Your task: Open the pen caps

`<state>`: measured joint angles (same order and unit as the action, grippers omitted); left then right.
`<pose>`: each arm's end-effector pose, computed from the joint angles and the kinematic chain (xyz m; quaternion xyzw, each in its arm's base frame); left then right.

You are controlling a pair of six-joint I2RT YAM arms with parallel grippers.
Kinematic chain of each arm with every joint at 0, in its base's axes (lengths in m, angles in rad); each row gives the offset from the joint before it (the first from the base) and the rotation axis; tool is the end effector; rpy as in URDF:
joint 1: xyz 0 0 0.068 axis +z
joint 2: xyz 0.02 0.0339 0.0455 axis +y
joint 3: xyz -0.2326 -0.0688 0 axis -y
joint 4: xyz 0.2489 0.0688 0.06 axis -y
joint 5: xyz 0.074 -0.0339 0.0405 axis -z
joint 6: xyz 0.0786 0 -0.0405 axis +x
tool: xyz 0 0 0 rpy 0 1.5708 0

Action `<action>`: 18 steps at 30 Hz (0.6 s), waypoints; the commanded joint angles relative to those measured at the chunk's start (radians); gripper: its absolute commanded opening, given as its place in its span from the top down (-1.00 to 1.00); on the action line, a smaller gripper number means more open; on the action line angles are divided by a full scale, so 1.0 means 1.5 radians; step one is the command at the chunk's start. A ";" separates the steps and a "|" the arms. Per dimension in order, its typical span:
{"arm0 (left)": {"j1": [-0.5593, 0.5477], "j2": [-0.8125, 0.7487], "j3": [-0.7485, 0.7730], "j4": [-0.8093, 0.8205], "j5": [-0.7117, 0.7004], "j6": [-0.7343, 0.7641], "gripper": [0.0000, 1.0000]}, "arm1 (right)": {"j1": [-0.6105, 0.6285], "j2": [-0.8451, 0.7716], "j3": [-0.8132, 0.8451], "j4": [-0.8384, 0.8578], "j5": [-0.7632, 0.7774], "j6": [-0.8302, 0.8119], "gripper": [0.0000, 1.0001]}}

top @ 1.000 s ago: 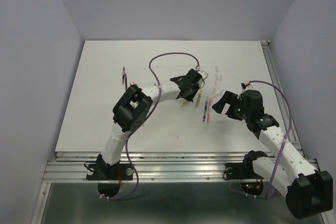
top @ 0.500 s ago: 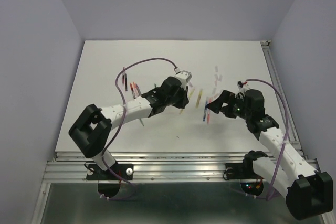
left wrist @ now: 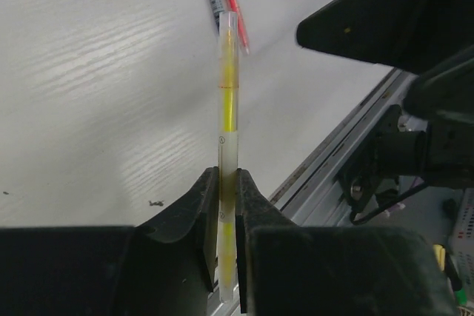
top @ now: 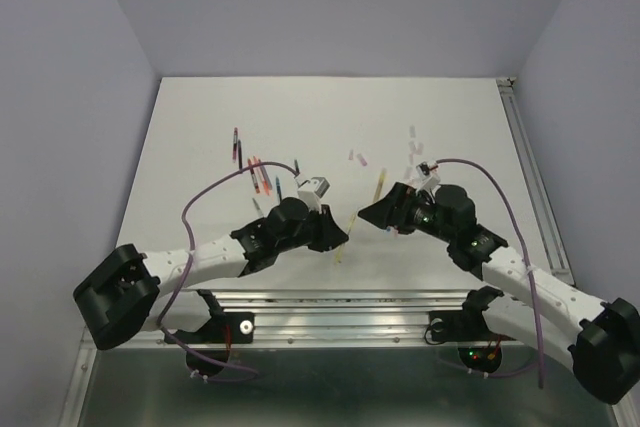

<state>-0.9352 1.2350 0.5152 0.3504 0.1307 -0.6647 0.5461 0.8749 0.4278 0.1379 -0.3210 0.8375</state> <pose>0.1768 -0.2569 0.1593 0.1476 0.8107 -0.4421 0.3543 0.2117 0.1577 0.1933 0.0225 0.8024 0.4708 0.3660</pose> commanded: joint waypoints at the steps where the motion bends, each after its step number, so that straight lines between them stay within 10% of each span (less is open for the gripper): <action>1: -0.006 -0.061 -0.022 0.068 0.005 -0.040 1.00 | 0.072 0.053 0.012 0.077 0.119 0.038 -1.00; 18: -0.013 -0.147 -0.089 0.086 -0.008 -0.044 1.00 | 0.197 0.203 0.118 0.101 0.280 0.052 -0.67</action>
<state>-0.9478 1.0519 0.3923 0.4232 0.1234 -0.7341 0.8268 1.1568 0.5289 0.2188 0.0315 0.9051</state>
